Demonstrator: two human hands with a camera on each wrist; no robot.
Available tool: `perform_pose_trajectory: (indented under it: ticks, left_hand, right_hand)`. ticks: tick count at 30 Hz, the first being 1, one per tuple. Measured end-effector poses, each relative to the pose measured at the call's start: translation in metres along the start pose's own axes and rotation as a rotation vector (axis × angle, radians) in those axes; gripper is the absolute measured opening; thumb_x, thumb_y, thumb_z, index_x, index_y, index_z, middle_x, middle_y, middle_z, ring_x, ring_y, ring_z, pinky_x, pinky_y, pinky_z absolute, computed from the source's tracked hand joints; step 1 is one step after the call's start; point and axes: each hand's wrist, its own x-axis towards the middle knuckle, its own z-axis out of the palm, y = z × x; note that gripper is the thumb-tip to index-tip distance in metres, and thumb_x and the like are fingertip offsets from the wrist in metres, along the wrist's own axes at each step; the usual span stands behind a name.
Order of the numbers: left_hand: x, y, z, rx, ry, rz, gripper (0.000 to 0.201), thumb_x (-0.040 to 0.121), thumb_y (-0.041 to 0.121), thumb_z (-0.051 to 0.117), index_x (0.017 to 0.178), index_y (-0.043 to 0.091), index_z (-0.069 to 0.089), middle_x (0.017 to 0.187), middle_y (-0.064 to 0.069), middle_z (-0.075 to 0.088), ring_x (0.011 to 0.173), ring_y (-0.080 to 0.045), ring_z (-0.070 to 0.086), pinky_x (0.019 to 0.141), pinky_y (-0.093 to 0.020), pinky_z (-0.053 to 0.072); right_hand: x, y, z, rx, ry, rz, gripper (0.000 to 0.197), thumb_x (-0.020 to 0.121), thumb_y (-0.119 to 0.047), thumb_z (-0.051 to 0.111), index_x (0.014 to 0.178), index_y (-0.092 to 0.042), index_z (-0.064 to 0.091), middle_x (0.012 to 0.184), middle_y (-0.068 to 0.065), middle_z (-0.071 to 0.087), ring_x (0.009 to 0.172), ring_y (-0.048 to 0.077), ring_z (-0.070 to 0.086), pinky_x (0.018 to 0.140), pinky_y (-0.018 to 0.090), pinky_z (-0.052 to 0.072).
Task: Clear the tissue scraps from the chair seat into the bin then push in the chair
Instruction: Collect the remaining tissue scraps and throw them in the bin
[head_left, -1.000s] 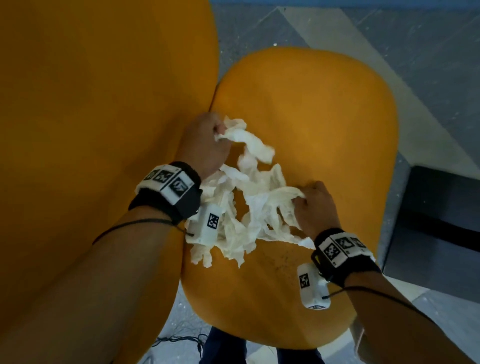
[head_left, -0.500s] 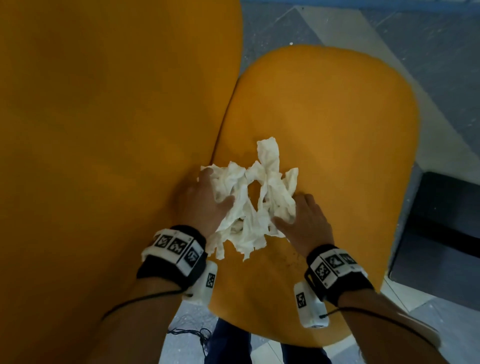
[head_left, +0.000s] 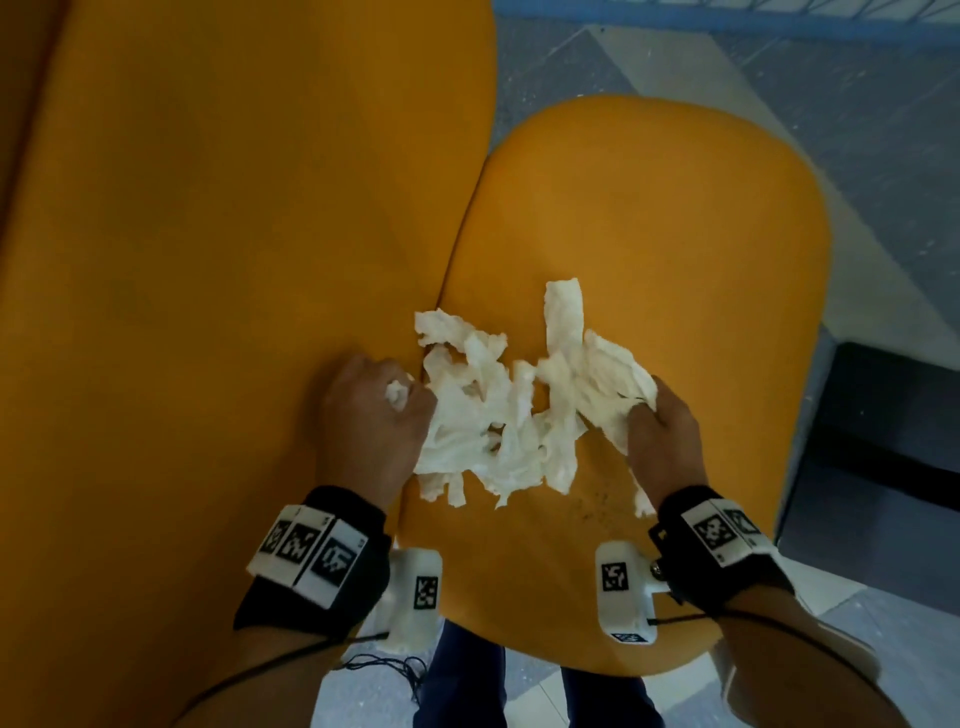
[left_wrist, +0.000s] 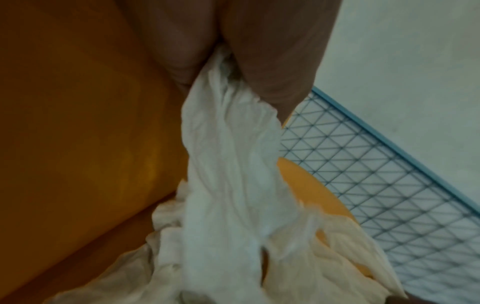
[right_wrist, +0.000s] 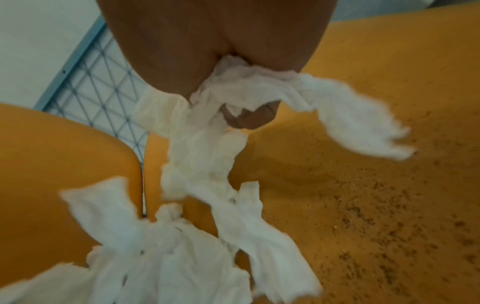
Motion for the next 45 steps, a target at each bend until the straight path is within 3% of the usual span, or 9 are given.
perform_pose_trajectory:
  ticks: [4,9,13,20,25,28,31,39,45]
  left_hand:
    - [-0.019,-0.005,-0.011,-0.132,-0.069,-0.094,0.024,0.075,-0.008,0.06,0.082,0.015,0.057,0.092,-0.005,0.061,0.08,-0.026,0.057,0.068,-0.039,0.05]
    - [-0.043,0.002,-0.018,-0.288,-0.165,-0.268,0.033,0.084,-0.004,0.045,0.081,0.028,0.054,0.059,-0.004,0.048,0.043,-0.01,0.034,0.039,-0.022,0.027]
    - [-0.055,0.01,-0.022,-0.281,-0.236,-0.227,0.012,0.088,0.018,0.059,0.087,0.028,0.053,0.057,0.001,0.055,0.044,-0.012,0.041,0.039,-0.025,0.032]
    - [-0.076,0.029,-0.025,-0.131,-0.399,-0.052,0.031,0.08,-0.005,0.06,0.076,0.026,0.054,0.082,0.001,0.063,0.067,-0.011,0.057,0.056,-0.026,0.045]
    - [-0.089,0.039,-0.023,-0.144,-0.515,0.052,0.043,0.079,-0.014,0.06,0.078,0.03,0.059,0.099,0.013,0.058,0.096,-0.004,0.058,0.073,-0.018,0.05]
    - [-0.1,0.057,-0.018,-0.235,-0.608,0.069,0.037,0.089,-0.01,0.053,0.086,0.025,0.064,0.105,0.009,0.061,0.092,-0.02,0.065,0.061,-0.019,0.055]
    - [-0.124,0.085,-0.001,-0.262,-0.749,0.077,0.02,0.098,0.016,0.052,0.09,0.028,0.066,0.094,0.001,0.066,0.069,-0.018,0.067,0.048,-0.028,0.055]
    - [-0.219,0.115,0.081,0.086,-0.99,0.644,0.016,0.098,0.042,0.045,0.086,0.038,0.054,0.052,-0.004,0.053,0.047,-0.015,0.049,0.047,-0.029,0.038]
    - [-0.315,0.141,0.151,0.292,-1.094,0.9,0.025,0.095,0.046,0.048,0.086,0.027,0.059,0.064,0.005,0.057,0.061,-0.016,0.054,0.054,-0.032,0.039]
  right_hand:
    - [-0.015,-0.003,-0.011,0.098,0.057,0.083,0.025,0.089,-0.012,0.04,0.078,-0.023,0.059,0.058,0.001,0.046,0.051,0.022,0.038,0.05,0.031,0.034]
    - [-0.033,-0.011,-0.02,0.151,0.148,0.206,0.043,0.083,-0.049,0.052,0.066,-0.009,0.046,0.061,0.011,0.036,0.054,0.021,0.036,0.053,0.038,0.032]
    - [-0.047,-0.012,-0.023,0.127,0.215,0.205,0.036,0.082,-0.027,0.065,0.057,-0.014,0.043,0.054,0.003,0.041,0.051,0.02,0.039,0.053,0.035,0.034]
    - [-0.09,0.013,-0.029,0.112,0.245,0.239,0.003,0.088,-0.008,0.054,0.089,-0.01,0.056,0.074,0.007,0.06,0.068,0.03,0.061,0.061,0.039,0.052]
    - [-0.137,0.021,-0.043,0.259,0.223,0.263,0.028,0.093,-0.006,0.047,0.091,-0.032,0.055,0.077,0.01,0.065,0.056,0.024,0.067,0.057,0.043,0.057]
    - [-0.161,0.036,-0.048,0.33,0.256,0.286,0.01,0.091,-0.021,0.061,0.099,-0.027,0.062,0.074,0.01,0.067,0.05,0.011,0.059,0.05,0.032,0.052]
    - [-0.192,0.061,-0.063,0.394,0.328,0.344,0.028,0.08,-0.044,0.07,0.092,-0.019,0.067,0.063,-0.004,0.063,0.05,0.003,0.055,0.049,0.019,0.044]
    - [-0.28,0.156,-0.098,0.418,0.474,0.634,0.067,0.085,-0.071,0.037,0.065,-0.02,0.075,0.066,-0.004,0.066,0.066,0.009,0.058,0.06,0.025,0.038]
    - [-0.343,0.259,-0.109,0.473,0.561,0.67,0.042,0.095,-0.041,0.043,0.1,-0.011,0.071,0.109,0.018,0.071,0.106,0.033,0.064,0.083,0.03,0.044]
